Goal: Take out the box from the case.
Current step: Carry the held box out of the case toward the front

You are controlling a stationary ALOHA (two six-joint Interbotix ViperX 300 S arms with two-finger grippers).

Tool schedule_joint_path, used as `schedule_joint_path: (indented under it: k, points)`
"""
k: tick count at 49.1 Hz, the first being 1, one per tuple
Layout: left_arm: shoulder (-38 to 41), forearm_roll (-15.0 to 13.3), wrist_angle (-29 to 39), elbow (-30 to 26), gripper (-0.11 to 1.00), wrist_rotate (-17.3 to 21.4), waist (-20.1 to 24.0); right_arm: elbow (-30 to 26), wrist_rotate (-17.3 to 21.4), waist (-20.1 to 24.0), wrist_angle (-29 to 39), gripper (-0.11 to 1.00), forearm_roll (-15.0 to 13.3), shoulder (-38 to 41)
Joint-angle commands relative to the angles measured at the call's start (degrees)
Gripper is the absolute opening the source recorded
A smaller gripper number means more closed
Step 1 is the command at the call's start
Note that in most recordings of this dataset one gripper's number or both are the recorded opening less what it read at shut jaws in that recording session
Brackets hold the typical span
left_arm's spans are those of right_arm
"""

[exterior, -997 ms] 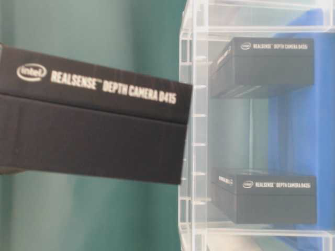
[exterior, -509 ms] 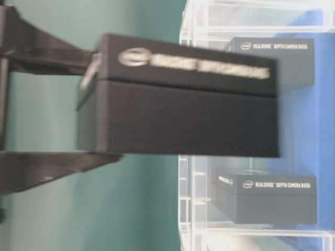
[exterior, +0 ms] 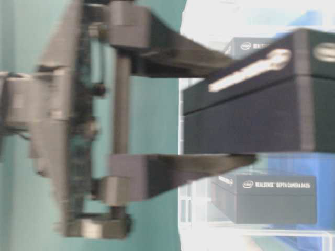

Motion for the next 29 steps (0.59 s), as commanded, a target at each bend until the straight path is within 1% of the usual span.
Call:
schedule_joint_path:
  k: [1, 14, 22, 29]
  points:
    - [-0.1, 0.2, -0.2, -0.5, 0.94, 0.0, 0.2, 1.5, -0.1, 0.3, -2.9, 0.68, 0.1, -1.4]
    - [0.0, 0.2, -0.2, -0.5, 0.94, 0.0, 0.2, 8.4, 0.0, -0.2, -10.8, 0.68, 1.3, -1.4]
    - [0.0, 0.3, -0.2, -0.5, 0.94, 0.0, 0.2, 9.3, -0.6, -0.3, -14.3, 0.68, 1.2, -1.4]
    - [0.0, 0.3, -0.2, -0.5, 0.94, 0.0, 0.2, 9.3, -0.9, -0.1, -14.2, 0.68, 1.2, -1.5]
